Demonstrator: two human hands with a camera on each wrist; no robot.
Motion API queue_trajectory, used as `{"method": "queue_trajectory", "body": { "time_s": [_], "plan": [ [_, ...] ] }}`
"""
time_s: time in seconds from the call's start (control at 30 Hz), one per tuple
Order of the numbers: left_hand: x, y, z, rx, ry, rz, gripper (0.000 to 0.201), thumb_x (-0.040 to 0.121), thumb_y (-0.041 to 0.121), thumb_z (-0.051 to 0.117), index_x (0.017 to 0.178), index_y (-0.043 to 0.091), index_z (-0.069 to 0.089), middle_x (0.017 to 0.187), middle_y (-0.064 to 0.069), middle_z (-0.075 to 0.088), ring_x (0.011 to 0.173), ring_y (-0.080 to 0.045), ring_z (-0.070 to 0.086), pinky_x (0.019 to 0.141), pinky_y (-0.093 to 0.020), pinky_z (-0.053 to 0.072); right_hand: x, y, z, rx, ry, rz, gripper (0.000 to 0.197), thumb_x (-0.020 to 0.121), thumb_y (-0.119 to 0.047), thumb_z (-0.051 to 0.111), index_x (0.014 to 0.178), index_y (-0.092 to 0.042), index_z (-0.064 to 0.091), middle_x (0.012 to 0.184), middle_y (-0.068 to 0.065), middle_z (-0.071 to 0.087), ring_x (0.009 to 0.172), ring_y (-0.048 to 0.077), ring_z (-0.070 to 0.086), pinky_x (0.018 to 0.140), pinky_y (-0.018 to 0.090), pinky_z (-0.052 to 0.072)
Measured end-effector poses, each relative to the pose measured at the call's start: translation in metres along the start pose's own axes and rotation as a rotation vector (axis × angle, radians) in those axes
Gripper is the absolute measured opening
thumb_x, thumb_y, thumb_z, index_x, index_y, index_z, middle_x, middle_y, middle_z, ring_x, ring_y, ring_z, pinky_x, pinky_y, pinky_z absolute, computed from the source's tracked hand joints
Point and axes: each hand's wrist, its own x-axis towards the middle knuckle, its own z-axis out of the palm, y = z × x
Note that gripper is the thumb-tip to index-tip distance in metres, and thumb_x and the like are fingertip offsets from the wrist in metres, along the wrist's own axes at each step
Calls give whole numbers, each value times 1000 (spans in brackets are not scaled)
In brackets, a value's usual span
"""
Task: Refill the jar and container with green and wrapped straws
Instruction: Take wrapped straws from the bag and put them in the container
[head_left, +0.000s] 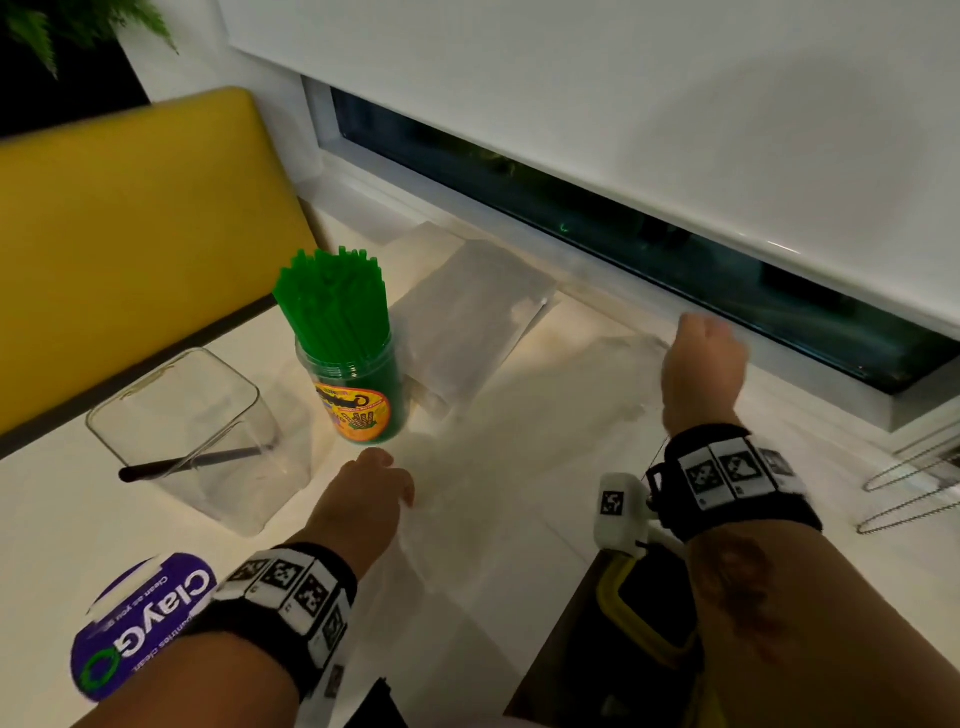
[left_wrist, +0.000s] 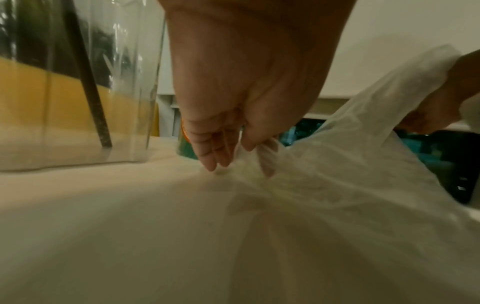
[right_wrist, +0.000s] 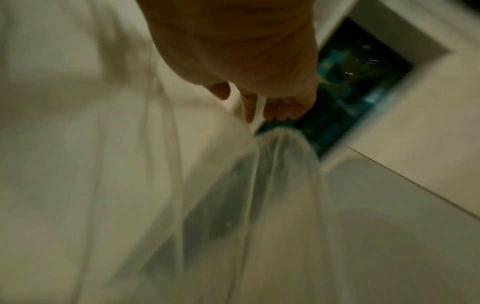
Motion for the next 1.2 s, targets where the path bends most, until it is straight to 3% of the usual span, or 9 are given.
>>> {"method": "queue_trajectory", "body": {
  "time_s": [0.1, 0.27, 0.4, 0.5, 0.7, 0.83, 0.97, 1.1, 1.2],
  "plan": [
    [-8, 9, -5, -9, -58, -98, 35, 95, 0, 34, 119, 8, 58, 123, -11, 55, 111, -31, 53, 95, -39, 46, -8, -43, -18, 65, 80, -298, 32, 94, -22, 42, 75, 1, 55, 68, 19, 48, 65, 24, 43, 60, 31, 37],
    [-3, 19, -11, 315, -112, 50, 33, 99, 36, 48, 117, 9, 53, 119, -12, 51, 109, -30, 53, 91, -39, 46, -67, -66, 16, -421, -503, -866, 29, 94, -34, 57, 119, -20, 63, 104, 1, 65, 94, 19, 59, 80, 29, 46],
    [-4, 21, -21, 51, -84, -42, 33, 79, 34, 73, 84, 17, 46, 93, -4, 55, 76, -20, 52, 64, -32, 43, -93, -3, 72, -975, -923, -590, 63, 85, -36, 68, 140, -20, 41, 132, 10, 46, 120, 31, 48, 96, 42, 47],
    [-4, 33, -37, -591, -112, -101, 28, 82, 11, 73, 74, 15, 47, 69, -6, 57, 58, -18, 56, 59, -32, 53, -93, 13, 82, -1096, -1041, -526, 81, 73, -38, 80, 141, -22, 40, 135, 7, 39, 122, 31, 45, 98, 47, 48],
    [12, 98, -65, -1501, -214, 114, 27, 96, -2, 50, 114, 17, 52, 100, -7, 65, 87, -16, 67, 81, -28, 56, -82, 9, 64, -593, -1294, -193, 60, 85, -37, 73, 138, -17, 53, 134, 6, 57, 123, 26, 53, 110, 43, 39],
    [28, 108, -33, -1080, -151, 370, 68, 87, 11, 63, 146, 13, 29, 145, -8, 48, 129, -14, 52, 103, -25, 44, -88, 32, 63, 43, -1162, 286, 25, 100, -9, 46, 117, 2, 62, 89, 10, 70, 74, 18, 67, 75, 30, 58],
    [32, 99, 16, -545, -212, 445, 83, 86, 63, 41, 156, 27, 17, 162, 7, 24, 149, -8, 20, 124, -34, 14, -86, 44, 52, 429, -1062, 628, 30, 102, -15, 39, 102, -3, 66, 88, 11, 70, 73, 21, 68, 68, 32, 55],
    [49, 91, 56, 64, -287, 530, 74, 94, 62, 28, 155, 20, 26, 163, -6, 20, 151, -30, 15, 123, -46, 11, -76, 38, 39, -169, -1081, 274, 18, 97, -16, 55, 105, -3, 66, 96, 16, 68, 87, 30, 65, 93, 44, 53],
    [54, 93, 70, 426, -261, 495, 72, 97, 55, 31, 156, 16, 20, 164, -16, 11, 150, -37, 8, 122, -52, 10, -59, 17, 25, -540, -585, -223, 26, 88, -19, 65, 112, -15, 55, 119, 10, 60, 103, 25, 60, 85, 31, 51]
  ]
}}
